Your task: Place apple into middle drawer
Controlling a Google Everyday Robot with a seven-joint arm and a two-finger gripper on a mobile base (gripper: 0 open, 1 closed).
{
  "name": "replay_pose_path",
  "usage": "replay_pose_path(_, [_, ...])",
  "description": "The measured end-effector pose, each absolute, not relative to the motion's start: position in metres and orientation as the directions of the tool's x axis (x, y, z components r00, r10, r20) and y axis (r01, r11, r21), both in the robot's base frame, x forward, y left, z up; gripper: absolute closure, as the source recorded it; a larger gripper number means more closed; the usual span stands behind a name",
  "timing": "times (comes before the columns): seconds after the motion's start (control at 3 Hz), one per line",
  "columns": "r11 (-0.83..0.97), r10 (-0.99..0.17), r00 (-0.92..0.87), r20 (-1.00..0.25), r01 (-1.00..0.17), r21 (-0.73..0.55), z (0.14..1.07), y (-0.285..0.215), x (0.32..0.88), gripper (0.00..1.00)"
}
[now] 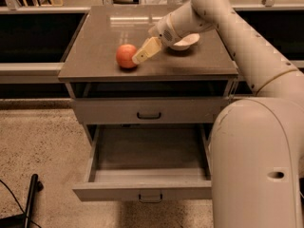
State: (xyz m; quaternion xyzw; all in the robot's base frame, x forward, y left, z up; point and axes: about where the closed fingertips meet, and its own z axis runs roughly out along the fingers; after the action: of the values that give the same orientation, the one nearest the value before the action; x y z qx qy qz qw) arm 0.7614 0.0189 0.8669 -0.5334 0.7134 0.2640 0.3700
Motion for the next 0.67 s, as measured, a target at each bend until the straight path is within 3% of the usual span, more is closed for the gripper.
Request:
replay_pose_path(0.33, [0.291, -0.566, -0.158, -0.809, -0.957, -0.017, 0.866, 0.019, 0.761, 0.0])
replay_pose_path(0.67, [0.277, -0.571, -0.172, -0.802, -0.961, 0.008, 0.852, 0.03, 0.756, 0.14])
